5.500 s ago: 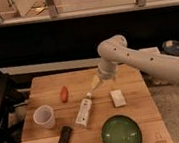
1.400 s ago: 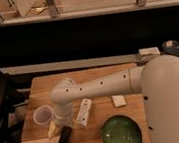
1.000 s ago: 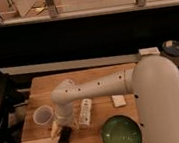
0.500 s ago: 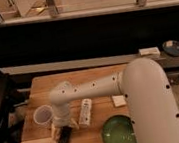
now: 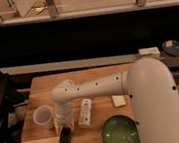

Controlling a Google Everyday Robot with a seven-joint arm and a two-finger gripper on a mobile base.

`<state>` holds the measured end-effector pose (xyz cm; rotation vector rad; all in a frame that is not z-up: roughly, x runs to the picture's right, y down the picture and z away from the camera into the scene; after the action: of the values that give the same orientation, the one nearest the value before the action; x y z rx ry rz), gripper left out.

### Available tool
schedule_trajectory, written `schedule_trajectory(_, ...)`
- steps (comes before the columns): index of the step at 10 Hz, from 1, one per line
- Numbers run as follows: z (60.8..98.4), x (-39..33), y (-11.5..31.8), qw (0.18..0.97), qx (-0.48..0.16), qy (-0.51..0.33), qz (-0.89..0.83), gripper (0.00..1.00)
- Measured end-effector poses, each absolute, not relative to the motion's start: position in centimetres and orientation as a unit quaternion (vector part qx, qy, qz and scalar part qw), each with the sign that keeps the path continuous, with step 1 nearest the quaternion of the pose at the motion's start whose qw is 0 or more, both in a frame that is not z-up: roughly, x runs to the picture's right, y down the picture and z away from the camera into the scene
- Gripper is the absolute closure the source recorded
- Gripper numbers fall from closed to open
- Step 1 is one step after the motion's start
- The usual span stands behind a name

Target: Place the eraser in the ceramic cup

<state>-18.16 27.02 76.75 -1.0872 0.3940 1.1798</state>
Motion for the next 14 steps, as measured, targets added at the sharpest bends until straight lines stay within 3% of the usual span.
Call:
schedule_trajectory(7,72.8,-14.1,14.0,0.696,-0.427,0.017,0.577,1.00)
schedule_trajectory(8,70.9,-13.4,6.0,0.720,-0.375,-0.085,0.577,1.00)
schedule_trajectory(10,67.0,-14.1,0.0,0.737,-0.337,-0.179,0.558,1.00)
schedule_trajectory(14,65.3,-14.5,-1.8,0.742,-0.324,-0.213,0.546,1.00)
